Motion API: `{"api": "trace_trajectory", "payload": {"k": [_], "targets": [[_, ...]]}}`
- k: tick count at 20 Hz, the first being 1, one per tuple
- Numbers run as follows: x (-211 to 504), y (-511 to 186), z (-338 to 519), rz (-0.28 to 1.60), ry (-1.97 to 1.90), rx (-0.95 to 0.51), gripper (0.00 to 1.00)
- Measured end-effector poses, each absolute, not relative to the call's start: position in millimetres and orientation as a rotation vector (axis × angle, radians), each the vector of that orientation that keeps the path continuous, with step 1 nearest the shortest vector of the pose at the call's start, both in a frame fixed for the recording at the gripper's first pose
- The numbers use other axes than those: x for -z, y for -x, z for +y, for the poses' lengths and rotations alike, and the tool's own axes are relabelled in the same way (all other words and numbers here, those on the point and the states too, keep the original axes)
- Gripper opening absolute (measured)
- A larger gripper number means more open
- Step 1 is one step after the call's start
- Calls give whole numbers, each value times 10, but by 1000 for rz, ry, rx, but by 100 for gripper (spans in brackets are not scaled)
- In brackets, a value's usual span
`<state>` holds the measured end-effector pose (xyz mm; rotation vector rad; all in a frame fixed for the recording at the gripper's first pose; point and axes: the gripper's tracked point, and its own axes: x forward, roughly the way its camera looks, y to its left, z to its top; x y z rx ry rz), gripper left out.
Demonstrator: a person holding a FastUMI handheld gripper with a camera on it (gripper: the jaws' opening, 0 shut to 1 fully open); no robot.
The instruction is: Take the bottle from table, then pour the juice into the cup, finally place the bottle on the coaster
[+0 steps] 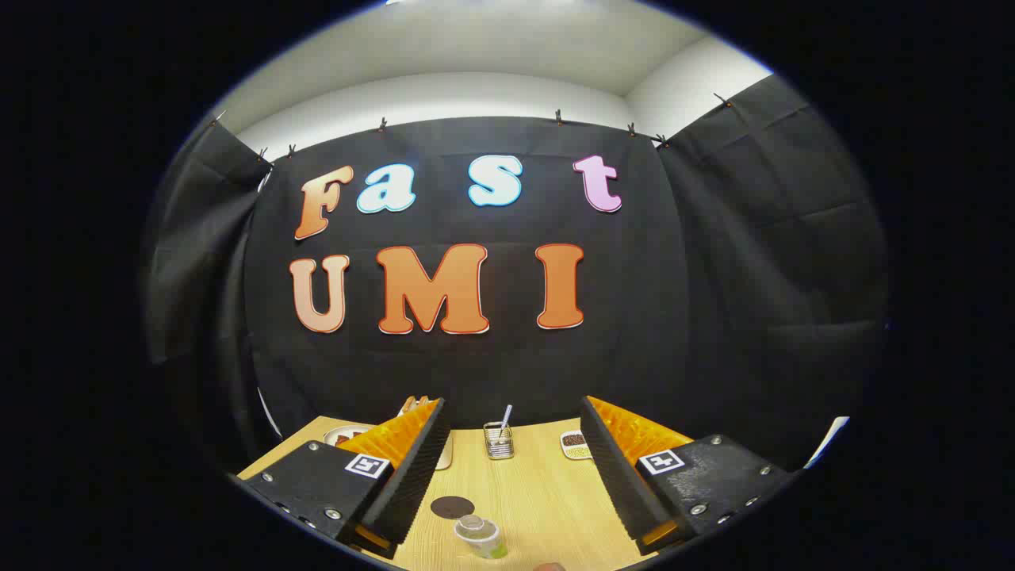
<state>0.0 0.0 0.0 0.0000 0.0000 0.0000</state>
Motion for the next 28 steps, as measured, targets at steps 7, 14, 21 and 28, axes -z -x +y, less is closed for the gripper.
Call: {"api": "trace_trajectory", "payload": {"k": [7,14,21,28], "targets": [[103,-11,121,34,6,-32,98],[194,14,86,59,6,-28,98],[282,6,182,75,8,-49,99],[668,15,427,131,14,-108,99]]}}
